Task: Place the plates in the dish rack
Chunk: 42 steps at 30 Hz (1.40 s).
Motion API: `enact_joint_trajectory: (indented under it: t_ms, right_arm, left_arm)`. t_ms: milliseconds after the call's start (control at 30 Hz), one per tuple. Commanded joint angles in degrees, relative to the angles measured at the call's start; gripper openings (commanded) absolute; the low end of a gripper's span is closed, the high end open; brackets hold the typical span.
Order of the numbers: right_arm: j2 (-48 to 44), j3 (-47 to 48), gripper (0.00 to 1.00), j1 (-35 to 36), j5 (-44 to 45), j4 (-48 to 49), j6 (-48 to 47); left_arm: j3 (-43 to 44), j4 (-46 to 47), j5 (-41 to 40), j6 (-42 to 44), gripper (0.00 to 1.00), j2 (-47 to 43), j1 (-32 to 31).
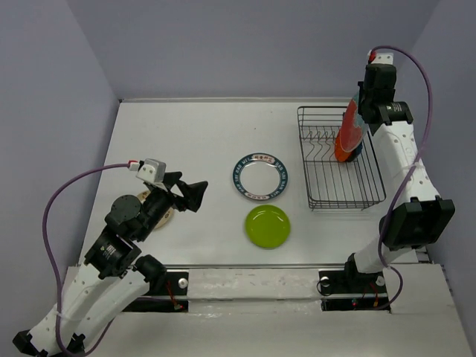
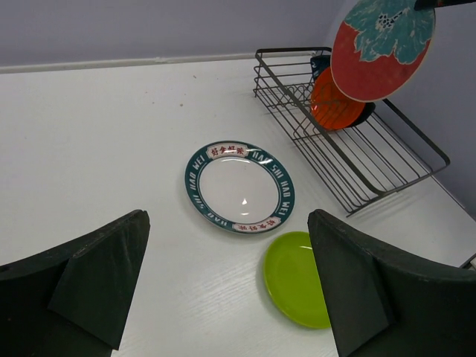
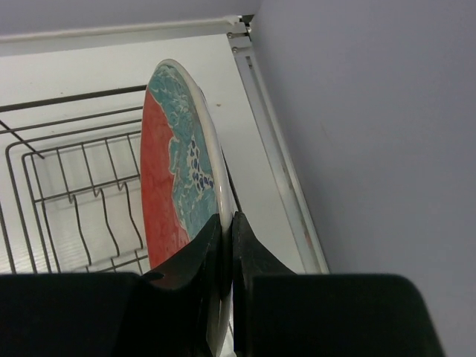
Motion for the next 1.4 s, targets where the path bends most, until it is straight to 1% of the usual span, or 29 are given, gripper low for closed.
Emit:
enact_joint_trajectory:
  t_ms: [0,133,233,400,500,600,700,733,767,800,867,900,967,1000,1100,1167,1200,1267,1300,1333,1367]
  right_arm:
    - [0.05,5.87,0.07,0.45,2.98,8.52,-4.08]
    - [2.41,5.61,0.07,0.45,-1.50,8.44,-4.87]
    - [3.65,5.70,0.07,0.45,-2.38,8.44,-5.40]
    - [6.46,5.26,0.07,2.28,-0.19,9.05,-8.56]
    - [7.78,4.30,0.07,4.48,0.43,10.45,-13.29]
    - [9.36,3.42,0.07,5.54,0.78,10.28,-14.19]
    - [9.98,1.40,0.08,6.16,0.52,10.37,-11.91]
    - [10.16,0.43,0.15,6.16,-0.96,10.63,-10.25]
    - [10.16,0.16,0.15,6.16,-0.98,10.63,-9.62]
    - [10.25,0.16,0.26,6.16,-2.46,10.55,-8.40]
    - [10.51,1.12,0.38,6.16,-2.56,10.54,-7.34]
    - [10.34,1.47,0.53,6.16,-2.65,10.54,-6.03]
    - [9.55,1.83,0.66,6.16,-2.91,10.46,-4.61]
    - [9.11,1.74,0.76,6.16,-2.91,10.46,-3.91]
    - [6.30,0.00,0.88,6.16,-2.56,10.46,0.21]
    - [4.19,-1.68,0.90,6.16,-4.31,10.63,4.43]
    - [1.92,-3.69,0.92,6.16,-6.93,10.81,7.84]
    - [-0.99,-6.59,0.92,6.16,-9.66,12.12,10.58]
    - [-4.92,-8.70,0.93,6.16,-13.68,13.26,11.47]
    - [-7.22,-14.02,0.93,6.16,-15.64,16.58,14.35]
    - [-9.77,-17.38,0.93,6.16,-22.01,19.31,15.68]
  left_arm:
    - [-0.09,2.51,-0.78,0.43,0.99,0.54,-0.50]
    - [-0.17,2.51,-0.87,0.43,0.99,0.80,-0.41]
    - [-0.26,2.60,-0.87,0.34,0.99,0.89,-0.41]
    - [-0.26,2.51,-0.87,0.34,0.99,0.89,-0.32]
    - [-0.26,2.51,-0.87,0.43,0.99,1.07,-0.32]
    - [-0.26,2.60,-1.13,0.17,0.99,1.76,-0.32]
    - [-0.09,2.16,-1.83,-0.01,0.99,4.05,-0.32]
    - [0.00,1.81,-1.75,-0.10,0.99,4.75,-0.32]
    - [0.09,1.81,-1.74,-0.27,0.99,5.54,-0.23]
    - [0.35,1.29,-1.66,-0.71,0.99,7.11,-0.14]
    - [0.44,1.02,-1.22,-1.50,0.99,8.70,0.47]
    - [0.53,1.11,-0.43,-2.72,0.99,9.93,0.65]
    - [0.62,1.11,-0.34,-4.13,0.99,11.26,1.08]
    - [0.70,0.76,-1.64,-4.92,0.99,12.22,1.26]
    - [0.44,0.75,-1.66,-7.83,0.99,13.54,2.05]
    - [0.35,1.63,-1.22,-10.36,0.99,15.03,2.14]
    - [-0.17,2.77,0.70,-11.51,0.99,16.61,2.14]
    - [-2.71,6.18,3.08,-14.15,0.99,18.55,2.14]
    - [-4.03,10.73,4.13,-16.95,0.99,20.64,2.14]
    - [-6.13,12.69,5.27,-18.19,0.98,21.88,2.05]
    - [-6.93,16.19,4.50,-19.07,0.97,23.38,2.05]
